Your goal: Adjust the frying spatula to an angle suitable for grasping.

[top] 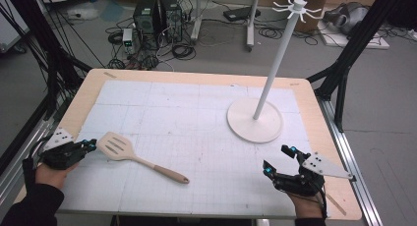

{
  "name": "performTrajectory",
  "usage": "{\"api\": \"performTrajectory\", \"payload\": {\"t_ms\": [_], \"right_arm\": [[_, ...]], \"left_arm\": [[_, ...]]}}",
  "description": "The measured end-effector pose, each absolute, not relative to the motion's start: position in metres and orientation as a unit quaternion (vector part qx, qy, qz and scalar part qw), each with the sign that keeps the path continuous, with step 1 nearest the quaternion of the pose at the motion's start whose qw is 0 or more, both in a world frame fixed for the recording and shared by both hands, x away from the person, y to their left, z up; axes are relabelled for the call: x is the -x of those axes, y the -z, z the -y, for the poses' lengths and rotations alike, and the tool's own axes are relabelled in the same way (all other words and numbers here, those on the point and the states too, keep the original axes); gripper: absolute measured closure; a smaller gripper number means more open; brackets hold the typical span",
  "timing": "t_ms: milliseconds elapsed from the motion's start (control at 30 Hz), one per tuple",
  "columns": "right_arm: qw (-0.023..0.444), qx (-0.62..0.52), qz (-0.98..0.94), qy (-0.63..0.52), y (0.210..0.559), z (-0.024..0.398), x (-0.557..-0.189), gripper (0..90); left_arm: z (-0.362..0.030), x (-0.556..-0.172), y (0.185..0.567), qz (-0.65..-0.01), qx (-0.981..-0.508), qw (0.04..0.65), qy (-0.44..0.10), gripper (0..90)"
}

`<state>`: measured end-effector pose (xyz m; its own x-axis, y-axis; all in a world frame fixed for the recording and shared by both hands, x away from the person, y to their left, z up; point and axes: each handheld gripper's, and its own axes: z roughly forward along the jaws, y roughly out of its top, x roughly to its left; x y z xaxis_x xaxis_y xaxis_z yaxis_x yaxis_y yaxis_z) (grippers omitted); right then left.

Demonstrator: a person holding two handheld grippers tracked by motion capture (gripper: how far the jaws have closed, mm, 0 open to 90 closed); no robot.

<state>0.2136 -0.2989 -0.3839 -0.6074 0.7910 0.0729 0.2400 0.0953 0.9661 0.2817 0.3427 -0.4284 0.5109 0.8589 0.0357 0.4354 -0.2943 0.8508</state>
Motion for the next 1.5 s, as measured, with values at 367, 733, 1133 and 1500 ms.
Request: {"api": "performTrajectory", "payload": {"t_ms": [367,733,1133,1500], "right_arm": [[0.246,-0.367,-0.702,-0.559,0.385,0.298,-0.215,15.7],[0.245,-0.37,-0.703,-0.556,0.385,0.299,-0.216,15.7],[0.244,-0.369,-0.704,-0.555,0.386,0.299,-0.217,15.7],[0.232,-0.352,-0.728,-0.541,0.389,0.289,-0.222,16.2]], "left_arm": [[-0.308,-0.273,0.423,-0.405,-0.777,0.417,-0.243,89.5],[-0.29,-0.266,0.423,-0.387,-0.786,0.429,-0.219,89.4],[-0.285,-0.255,0.423,-0.374,-0.797,0.433,-0.195,89.4],[-0.271,-0.245,0.423,-0.346,-0.812,0.436,-0.175,89.3]]}}
